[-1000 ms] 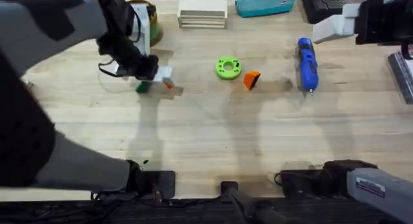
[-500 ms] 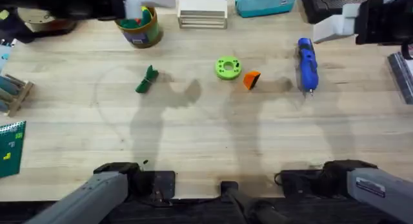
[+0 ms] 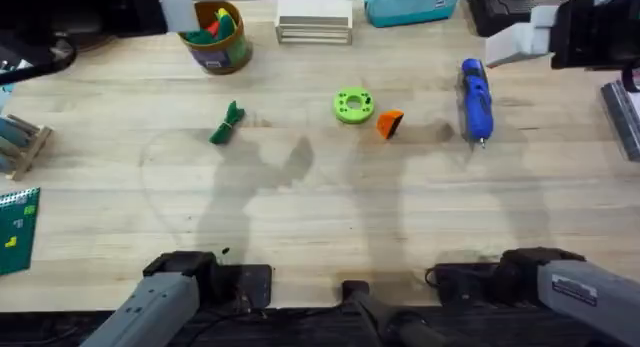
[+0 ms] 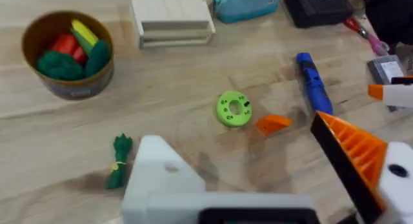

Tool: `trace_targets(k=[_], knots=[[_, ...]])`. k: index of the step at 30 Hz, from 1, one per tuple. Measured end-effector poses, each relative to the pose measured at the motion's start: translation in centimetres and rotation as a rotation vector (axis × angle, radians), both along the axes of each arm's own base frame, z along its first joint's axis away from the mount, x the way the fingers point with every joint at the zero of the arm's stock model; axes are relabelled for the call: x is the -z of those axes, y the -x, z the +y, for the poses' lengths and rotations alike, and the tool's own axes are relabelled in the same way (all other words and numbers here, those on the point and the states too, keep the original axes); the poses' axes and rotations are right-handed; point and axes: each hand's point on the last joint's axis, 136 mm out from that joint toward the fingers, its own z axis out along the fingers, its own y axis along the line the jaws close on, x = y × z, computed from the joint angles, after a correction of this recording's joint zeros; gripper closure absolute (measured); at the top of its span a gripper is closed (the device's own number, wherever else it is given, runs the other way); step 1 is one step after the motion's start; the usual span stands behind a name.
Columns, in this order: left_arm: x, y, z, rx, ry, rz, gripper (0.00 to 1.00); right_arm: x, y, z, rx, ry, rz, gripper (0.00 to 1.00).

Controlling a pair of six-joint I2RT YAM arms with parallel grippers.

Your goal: Pick up the gripper from the table and insert it into the empty holder that is missing its gripper. Then pick up a screw, insert it into the mounting hole, and use the screwdriver to tighten it. Finally, clean up the table by picking up the vegetable and placing it into the bucket.

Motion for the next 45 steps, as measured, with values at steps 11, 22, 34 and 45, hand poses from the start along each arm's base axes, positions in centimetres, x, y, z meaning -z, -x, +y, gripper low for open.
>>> trace_targets(k=[11, 22, 34, 45], knots=[[4.0, 3.4, 0.6, -0.011, -0.075, -0.322, 0.008, 0.0, 0.0, 0.0, 0.000, 0.000, 0.000, 0.057], [14.4, 4.9, 0.6, -0.055, -0.007, -0.437, 0.008, 0.0, 0.0, 0.0, 0.000, 0.000, 0.000, 0.058], [18.9, 4.9, -0.4, -0.004, 0.045, -0.470, 0.008, 0.0, 0.0, 0.0, 0.000, 0.000, 0.000, 0.057], [18.6, 8.2, -5.1, 0.355, 0.024, -0.562, 0.006, 0.0, 0.0, 0.0, 0.000, 0.000, 0.000, 0.056]])
